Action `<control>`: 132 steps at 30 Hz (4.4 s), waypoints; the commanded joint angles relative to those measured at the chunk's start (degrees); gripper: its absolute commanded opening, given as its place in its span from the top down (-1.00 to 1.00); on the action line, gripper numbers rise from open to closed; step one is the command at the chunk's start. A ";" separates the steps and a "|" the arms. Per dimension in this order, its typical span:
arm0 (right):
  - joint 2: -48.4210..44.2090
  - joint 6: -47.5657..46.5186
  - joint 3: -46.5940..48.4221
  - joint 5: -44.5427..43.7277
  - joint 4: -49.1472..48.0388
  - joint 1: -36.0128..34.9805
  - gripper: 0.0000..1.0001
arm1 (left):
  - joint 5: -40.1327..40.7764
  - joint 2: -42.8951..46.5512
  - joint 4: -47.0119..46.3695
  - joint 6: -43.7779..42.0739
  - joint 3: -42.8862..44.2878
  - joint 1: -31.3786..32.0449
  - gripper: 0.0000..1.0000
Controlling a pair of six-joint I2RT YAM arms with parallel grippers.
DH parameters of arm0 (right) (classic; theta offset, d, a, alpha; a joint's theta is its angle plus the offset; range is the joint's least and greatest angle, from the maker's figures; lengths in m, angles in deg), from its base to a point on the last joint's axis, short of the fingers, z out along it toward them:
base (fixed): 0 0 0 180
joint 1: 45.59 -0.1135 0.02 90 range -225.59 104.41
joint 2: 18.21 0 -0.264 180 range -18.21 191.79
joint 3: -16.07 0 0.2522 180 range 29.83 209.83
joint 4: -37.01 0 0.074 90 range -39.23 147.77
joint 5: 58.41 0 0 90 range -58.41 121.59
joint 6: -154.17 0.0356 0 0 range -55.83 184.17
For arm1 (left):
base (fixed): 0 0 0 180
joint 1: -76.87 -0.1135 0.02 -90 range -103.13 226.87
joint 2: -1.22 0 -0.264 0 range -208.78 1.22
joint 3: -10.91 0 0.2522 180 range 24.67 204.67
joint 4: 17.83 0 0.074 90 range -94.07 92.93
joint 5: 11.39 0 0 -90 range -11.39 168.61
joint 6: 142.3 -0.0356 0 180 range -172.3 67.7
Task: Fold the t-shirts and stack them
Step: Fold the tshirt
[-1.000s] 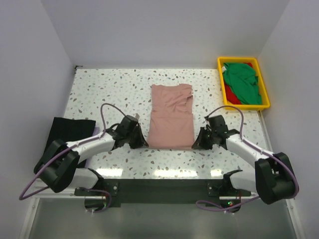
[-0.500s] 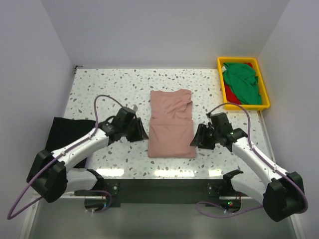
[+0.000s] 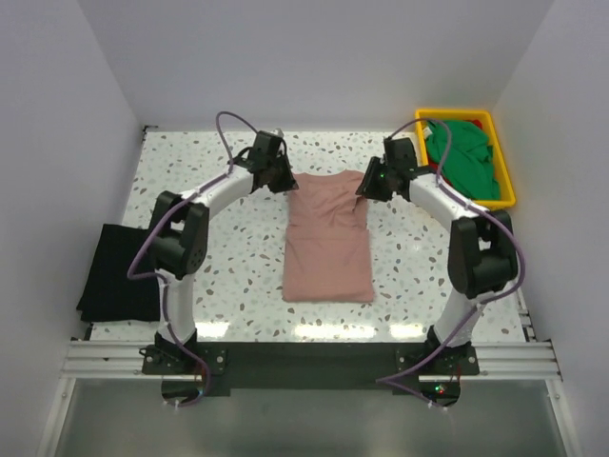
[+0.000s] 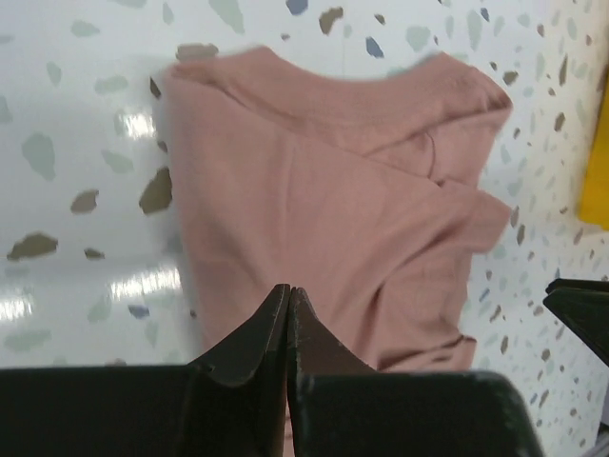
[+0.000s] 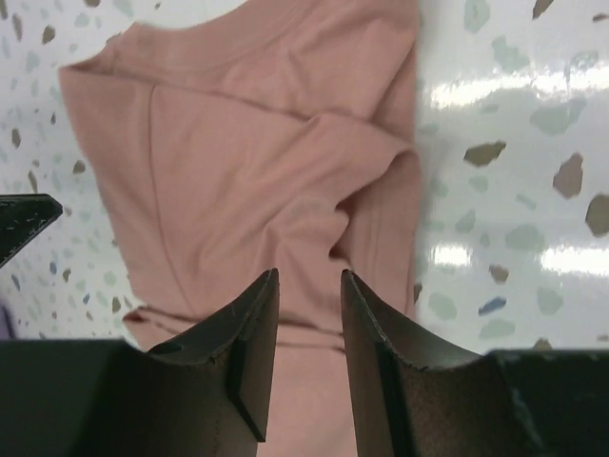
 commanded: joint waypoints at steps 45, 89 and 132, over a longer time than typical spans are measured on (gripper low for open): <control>1.81 -1.89 2.15 5.04 -5.65 -0.08 0.37 | -6.19 -4.25 -12.39 -4.92 4.00 -3.99 0.00; -0.74 1.37 -18.87 11.01 -13.92 1.58 0.79 | -1.26 3.41 -9.49 0.01 -24.40 1.99 1.00; -15.96 -0.74 -18.07 11.18 1.01 3.60 0.56 | -4.60 7.79 -10.20 -2.80 -20.46 -0.21 0.84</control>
